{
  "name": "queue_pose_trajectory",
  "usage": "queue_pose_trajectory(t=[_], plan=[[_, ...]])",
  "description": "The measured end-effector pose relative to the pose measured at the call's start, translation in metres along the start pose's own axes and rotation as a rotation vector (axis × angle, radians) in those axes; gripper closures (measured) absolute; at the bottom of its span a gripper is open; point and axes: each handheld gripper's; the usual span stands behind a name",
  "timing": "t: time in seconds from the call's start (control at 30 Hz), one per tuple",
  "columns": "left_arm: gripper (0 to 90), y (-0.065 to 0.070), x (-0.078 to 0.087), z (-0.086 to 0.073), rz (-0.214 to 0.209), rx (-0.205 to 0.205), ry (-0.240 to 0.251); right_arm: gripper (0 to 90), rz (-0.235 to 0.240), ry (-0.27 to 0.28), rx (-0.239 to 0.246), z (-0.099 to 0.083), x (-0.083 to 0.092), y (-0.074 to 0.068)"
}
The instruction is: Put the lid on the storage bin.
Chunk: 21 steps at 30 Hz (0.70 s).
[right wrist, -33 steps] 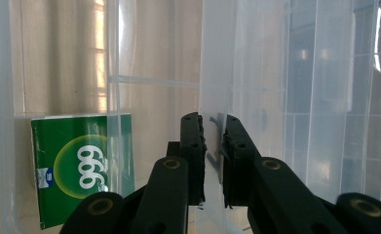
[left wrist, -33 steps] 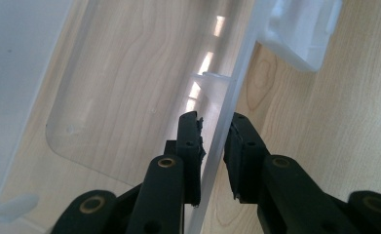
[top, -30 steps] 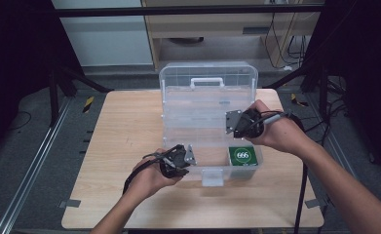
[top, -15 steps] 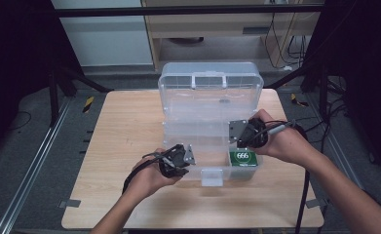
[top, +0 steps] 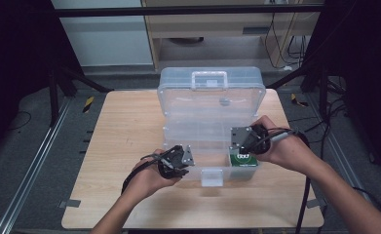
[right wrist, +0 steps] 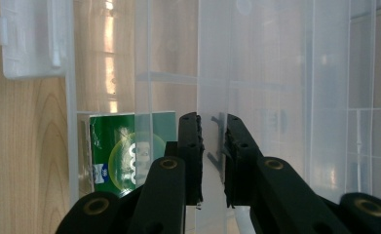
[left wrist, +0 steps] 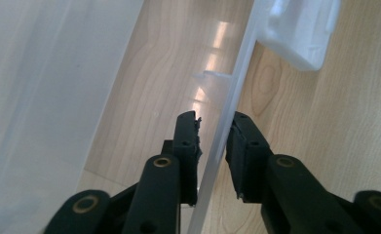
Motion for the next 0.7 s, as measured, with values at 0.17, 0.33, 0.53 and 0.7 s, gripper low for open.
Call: queue_pose_trajectory(t=[0.17, 0.33, 0.53, 0.7], plan=[[59.9, -0.001, 0.019, -0.008, -0.063, 0.062, 0.122, 79.4, 0.001, 0.007, -0.003, -0.002, 0.000, -0.001], [52.7, -0.004, 0.052, -0.014, -0.076, 0.143, 0.268, 78.9, -0.002, 0.011, -0.004, -0.002, 0.000, -0.002], [56.2, -0.021, 0.086, -0.017, -0.082, 0.176, 0.339, 78.1, -0.005, 0.014, -0.011, -0.001, -0.002, -0.003], [66.4, -0.054, 0.106, -0.026, -0.026, 0.306, 0.347, 76.3, -0.012, 0.009, -0.004, -0.001, -0.002, -0.004]])
Point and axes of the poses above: each handheld gripper's, and its own axes: x roughly backward along the jaws, z roughly out of its top, y roughly to its right, and after that the axes turned 3 degrees about z, right-handed
